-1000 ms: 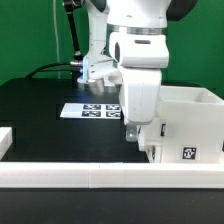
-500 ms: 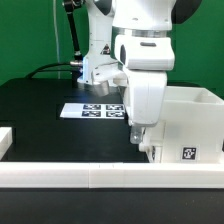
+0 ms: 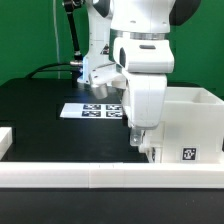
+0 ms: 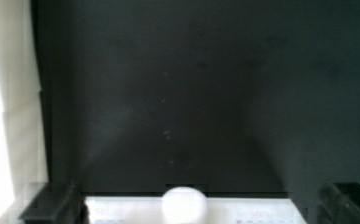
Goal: Assemble drawer
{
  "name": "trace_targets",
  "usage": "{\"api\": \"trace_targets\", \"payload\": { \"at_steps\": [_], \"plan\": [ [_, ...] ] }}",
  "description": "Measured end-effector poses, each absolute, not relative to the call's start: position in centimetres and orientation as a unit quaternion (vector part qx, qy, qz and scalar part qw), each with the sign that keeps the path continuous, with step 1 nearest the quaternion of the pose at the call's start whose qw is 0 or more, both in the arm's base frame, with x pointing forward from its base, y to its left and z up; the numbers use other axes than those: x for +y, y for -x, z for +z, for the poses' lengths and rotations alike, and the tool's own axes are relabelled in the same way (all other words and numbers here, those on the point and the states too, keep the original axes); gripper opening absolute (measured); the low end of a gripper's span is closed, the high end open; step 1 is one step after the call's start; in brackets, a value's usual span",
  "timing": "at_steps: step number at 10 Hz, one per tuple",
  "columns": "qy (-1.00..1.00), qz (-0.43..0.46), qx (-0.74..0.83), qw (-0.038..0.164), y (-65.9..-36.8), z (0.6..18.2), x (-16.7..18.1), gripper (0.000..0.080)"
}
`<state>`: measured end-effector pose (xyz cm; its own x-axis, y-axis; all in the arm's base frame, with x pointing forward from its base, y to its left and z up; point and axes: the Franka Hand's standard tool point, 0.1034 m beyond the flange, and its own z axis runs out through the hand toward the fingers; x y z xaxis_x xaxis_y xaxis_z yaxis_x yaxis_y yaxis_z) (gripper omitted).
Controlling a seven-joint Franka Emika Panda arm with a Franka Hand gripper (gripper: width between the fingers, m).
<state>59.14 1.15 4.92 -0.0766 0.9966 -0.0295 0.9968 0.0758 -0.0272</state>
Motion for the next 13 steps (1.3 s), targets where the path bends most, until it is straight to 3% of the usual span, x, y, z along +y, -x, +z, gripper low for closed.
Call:
{"api": "trace_targets", "payload": {
  "at_steps": [13],
  "plan": [
    [-0.684, -0.029, 0.728, -0.002, -59.17, 4.95, 0.92, 0.0649]
  ]
}}
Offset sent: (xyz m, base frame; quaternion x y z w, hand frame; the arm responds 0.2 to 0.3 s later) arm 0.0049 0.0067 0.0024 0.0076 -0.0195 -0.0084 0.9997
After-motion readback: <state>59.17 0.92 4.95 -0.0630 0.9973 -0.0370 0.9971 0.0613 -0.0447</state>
